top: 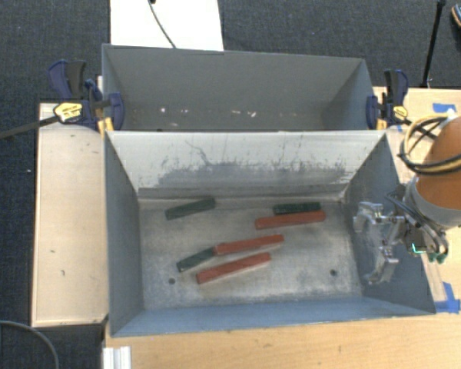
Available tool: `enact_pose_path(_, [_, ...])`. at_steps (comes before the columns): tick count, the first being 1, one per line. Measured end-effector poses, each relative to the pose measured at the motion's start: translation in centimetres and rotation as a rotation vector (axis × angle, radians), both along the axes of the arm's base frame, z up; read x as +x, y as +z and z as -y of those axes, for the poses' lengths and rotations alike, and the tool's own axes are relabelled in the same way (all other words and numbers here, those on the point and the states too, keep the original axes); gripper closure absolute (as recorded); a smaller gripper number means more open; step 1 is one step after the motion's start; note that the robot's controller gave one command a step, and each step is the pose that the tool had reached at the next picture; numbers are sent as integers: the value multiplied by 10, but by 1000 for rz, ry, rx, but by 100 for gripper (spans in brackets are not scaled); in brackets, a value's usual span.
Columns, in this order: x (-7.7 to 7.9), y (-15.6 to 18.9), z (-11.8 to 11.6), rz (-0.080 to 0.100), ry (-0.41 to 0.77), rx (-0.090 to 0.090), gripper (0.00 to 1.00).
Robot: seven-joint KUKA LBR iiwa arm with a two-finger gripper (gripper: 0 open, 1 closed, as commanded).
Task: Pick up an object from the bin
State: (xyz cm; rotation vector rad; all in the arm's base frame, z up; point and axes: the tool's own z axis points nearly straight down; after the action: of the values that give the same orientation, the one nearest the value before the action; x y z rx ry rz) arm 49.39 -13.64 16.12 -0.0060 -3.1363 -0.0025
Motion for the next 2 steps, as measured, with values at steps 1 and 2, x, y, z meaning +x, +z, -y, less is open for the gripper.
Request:
enact_pose_path(1, [2, 4, 0, 8, 6, -2, 0])
enact_pose_path(2, [50, -45, -39, 18, 175, -6, 0])
